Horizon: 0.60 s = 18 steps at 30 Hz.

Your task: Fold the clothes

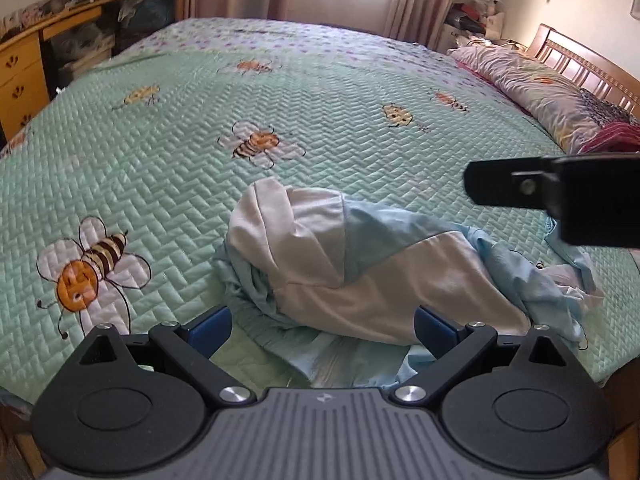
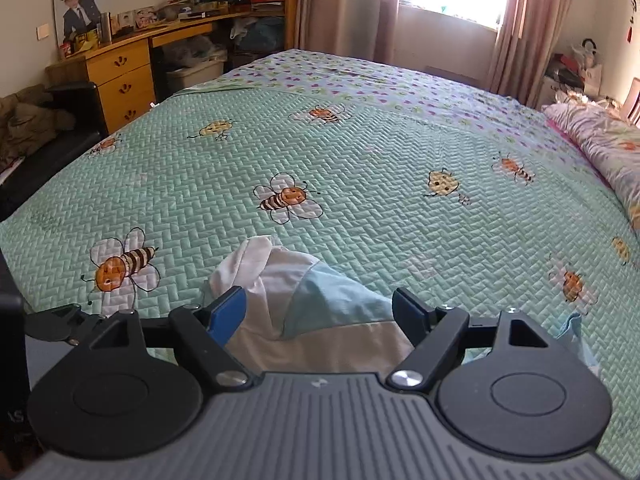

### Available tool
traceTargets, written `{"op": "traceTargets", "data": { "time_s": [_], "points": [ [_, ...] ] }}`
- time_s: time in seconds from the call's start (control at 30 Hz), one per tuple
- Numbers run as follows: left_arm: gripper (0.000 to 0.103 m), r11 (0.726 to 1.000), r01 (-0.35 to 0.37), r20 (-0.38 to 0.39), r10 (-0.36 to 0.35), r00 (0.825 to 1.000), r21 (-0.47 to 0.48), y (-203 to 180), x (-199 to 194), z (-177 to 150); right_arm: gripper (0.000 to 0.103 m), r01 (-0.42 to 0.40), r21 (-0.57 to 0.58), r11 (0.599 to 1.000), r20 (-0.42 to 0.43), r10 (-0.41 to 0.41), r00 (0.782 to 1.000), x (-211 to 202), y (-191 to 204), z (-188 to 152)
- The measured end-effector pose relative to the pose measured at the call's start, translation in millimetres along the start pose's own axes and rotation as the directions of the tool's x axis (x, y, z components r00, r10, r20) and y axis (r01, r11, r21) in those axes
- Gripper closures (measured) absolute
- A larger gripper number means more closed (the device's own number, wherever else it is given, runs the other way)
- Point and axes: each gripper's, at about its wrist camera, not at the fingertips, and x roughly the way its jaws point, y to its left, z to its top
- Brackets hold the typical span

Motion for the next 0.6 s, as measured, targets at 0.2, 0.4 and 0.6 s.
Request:
{"op": "traceTargets", "data": {
  "time_s": [0.2,0.4,0.6],
  "points": [
    [0.005,1.000,-0.005,-0.012,0.005,1.000,-0.017,3.8,1.2,-1.7,0.022,-0.045,0.070,0.997,-0.017,0.047,0.999,-0.4,-2.9,-1.6],
    [0.005,1.000,-0.005,-0.028,0.004,1.000,-0.020,4.3,7.0,-4.3,0.022,-0.037,0.152,0.988,-0.057,0.046,0.997,7.3,-13.0,-2.2],
    [0.005,1.000,-0.003,-0.043,0.002,0.999,-0.024,5.5,12.2,-6.3,0.022,-0.061,0.163,0.985,-0.076,0.074,0.994,14.2,-13.4,-4.9]
  ]
}}
